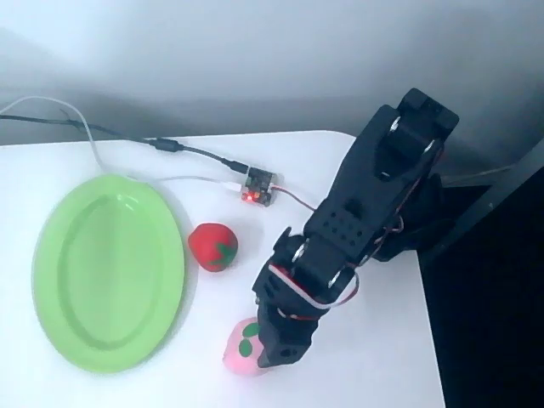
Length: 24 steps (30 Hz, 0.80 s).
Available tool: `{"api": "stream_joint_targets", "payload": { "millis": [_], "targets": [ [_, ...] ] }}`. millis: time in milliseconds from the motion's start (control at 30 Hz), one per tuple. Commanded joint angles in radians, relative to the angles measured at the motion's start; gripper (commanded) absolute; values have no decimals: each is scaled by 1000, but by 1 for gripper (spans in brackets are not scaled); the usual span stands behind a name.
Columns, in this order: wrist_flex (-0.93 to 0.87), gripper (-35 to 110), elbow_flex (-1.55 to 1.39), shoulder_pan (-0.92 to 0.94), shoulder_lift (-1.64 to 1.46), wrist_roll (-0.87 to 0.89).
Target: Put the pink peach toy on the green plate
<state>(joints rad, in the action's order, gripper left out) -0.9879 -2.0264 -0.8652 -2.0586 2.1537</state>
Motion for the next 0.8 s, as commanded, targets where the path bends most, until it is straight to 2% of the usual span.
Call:
{"api": "stream_joint_targets", "payload": {
  "millis": [0,767],
  "targets": [
    [8,47,52,-28,55,21],
    [8,44,298,-37,474,46]
  ]
}}
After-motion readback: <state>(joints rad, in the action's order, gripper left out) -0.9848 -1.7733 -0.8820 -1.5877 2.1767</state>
